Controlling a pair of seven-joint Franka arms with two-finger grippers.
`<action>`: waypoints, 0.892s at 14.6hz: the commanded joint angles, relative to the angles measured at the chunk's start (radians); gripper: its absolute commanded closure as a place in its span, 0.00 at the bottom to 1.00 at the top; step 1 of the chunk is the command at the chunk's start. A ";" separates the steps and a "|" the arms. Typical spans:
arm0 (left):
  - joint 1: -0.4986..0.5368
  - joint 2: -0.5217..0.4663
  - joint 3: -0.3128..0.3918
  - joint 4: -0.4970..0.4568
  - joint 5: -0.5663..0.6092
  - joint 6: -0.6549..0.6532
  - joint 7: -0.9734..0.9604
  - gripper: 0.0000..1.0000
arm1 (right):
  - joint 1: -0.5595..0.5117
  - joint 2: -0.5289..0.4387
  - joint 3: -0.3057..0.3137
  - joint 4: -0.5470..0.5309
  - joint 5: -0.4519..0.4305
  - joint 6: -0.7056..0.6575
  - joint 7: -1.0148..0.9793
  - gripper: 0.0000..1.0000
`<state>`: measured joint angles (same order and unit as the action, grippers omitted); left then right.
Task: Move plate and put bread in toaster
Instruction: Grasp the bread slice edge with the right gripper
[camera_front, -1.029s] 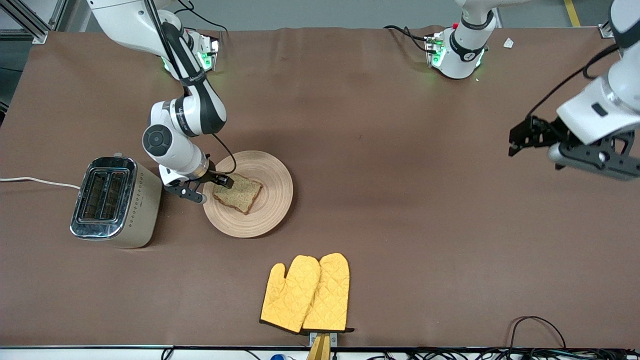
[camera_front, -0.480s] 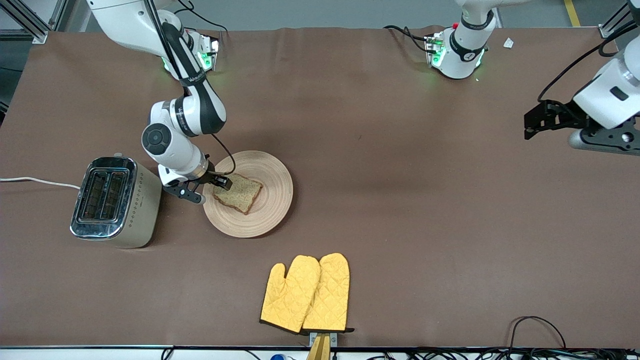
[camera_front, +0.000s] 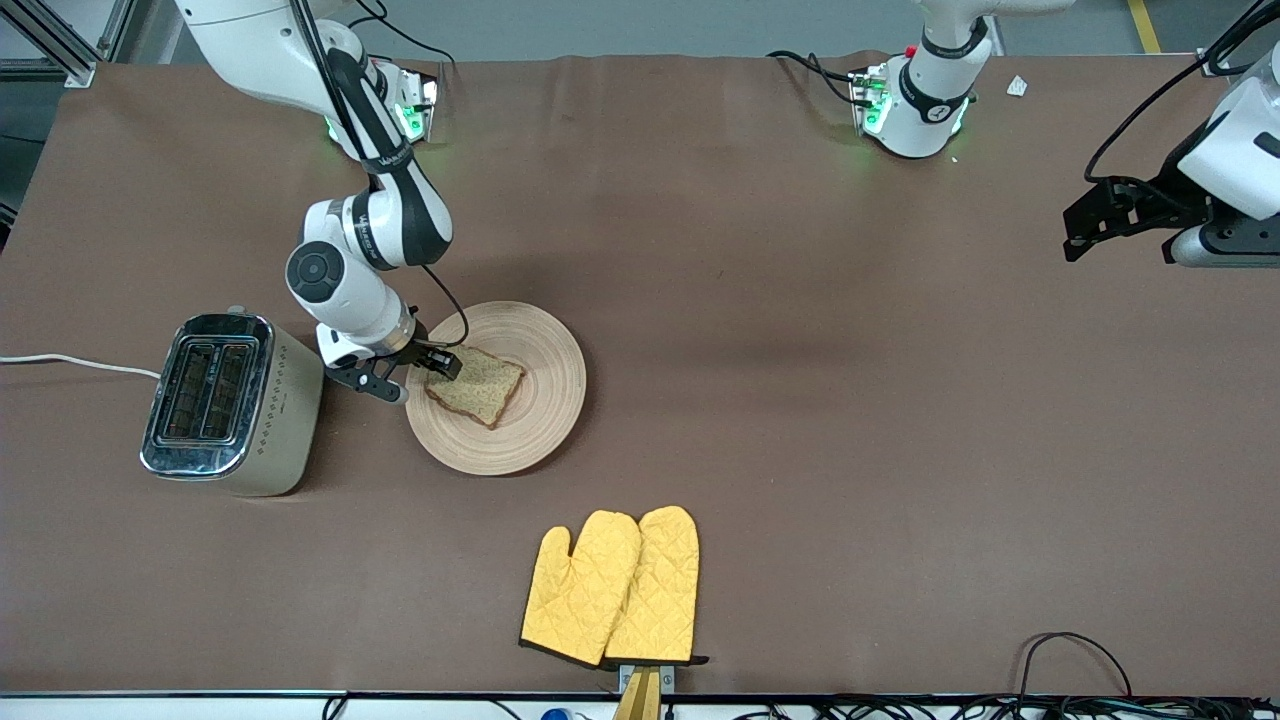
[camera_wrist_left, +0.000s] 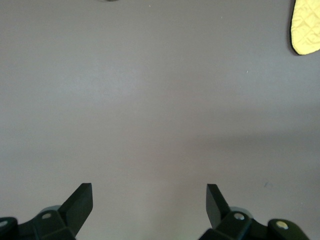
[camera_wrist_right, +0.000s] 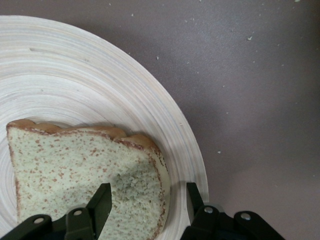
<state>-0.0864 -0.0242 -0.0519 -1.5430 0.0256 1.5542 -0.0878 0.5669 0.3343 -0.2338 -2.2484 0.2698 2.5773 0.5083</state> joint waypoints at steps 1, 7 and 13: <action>-0.009 -0.071 0.013 -0.091 -0.015 0.044 -0.076 0.00 | 0.005 -0.031 0.005 -0.034 0.009 0.030 -0.004 0.36; -0.007 -0.037 0.021 -0.069 -0.015 0.046 -0.059 0.00 | 0.037 -0.029 0.005 -0.072 0.008 0.108 -0.008 0.52; -0.009 -0.033 0.017 -0.057 -0.007 0.044 -0.067 0.00 | 0.045 -0.028 0.005 -0.100 0.008 0.167 -0.010 0.58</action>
<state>-0.0939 -0.0538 -0.0367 -1.6040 0.0229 1.5917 -0.1535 0.6005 0.3342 -0.2291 -2.3031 0.2695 2.7165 0.5043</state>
